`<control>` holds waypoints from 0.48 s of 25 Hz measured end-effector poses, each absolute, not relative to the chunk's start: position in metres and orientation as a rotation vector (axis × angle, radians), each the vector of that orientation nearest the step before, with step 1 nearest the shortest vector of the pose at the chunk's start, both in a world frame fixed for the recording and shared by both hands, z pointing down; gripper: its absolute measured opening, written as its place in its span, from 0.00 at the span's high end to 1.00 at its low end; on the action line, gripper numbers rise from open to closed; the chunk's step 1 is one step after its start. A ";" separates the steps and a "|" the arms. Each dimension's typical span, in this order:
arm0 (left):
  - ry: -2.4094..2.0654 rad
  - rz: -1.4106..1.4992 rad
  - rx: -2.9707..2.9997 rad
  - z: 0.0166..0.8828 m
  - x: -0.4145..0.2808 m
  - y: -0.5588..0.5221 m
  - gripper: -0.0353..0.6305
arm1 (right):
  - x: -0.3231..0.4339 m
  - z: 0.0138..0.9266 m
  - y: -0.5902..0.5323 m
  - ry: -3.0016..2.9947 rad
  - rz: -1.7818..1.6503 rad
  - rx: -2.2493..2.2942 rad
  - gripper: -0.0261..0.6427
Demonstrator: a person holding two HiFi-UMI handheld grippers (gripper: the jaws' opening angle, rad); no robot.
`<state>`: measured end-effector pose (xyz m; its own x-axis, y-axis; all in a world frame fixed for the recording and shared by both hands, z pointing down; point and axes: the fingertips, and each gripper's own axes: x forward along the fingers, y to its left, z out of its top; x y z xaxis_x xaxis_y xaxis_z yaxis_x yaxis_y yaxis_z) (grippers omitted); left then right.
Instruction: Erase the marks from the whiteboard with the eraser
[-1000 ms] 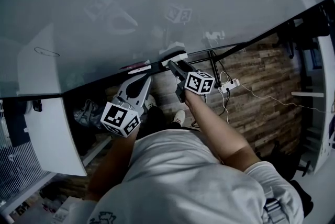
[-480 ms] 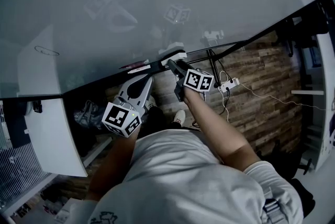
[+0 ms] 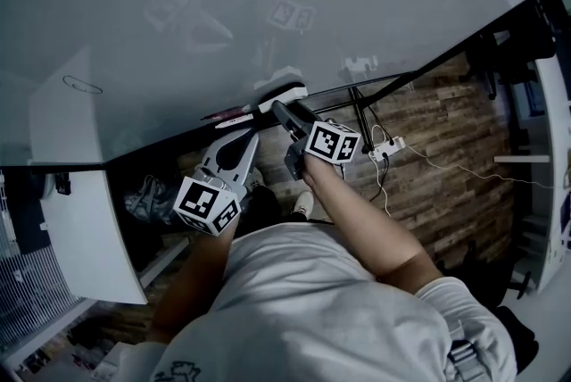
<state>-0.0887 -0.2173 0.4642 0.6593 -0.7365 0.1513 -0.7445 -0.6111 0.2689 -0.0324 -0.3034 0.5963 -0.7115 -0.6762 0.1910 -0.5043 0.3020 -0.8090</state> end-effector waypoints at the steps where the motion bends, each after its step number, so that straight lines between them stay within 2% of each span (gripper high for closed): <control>1: -1.183 0.036 2.570 0.464 -0.088 -0.217 0.94 | -0.036 0.586 -0.303 2.375 -1.362 -1.065 0.61; 12: -1.215 0.026 2.565 0.464 -0.090 -0.212 0.94 | -0.061 0.518 -0.293 2.371 -1.266 -0.907 0.61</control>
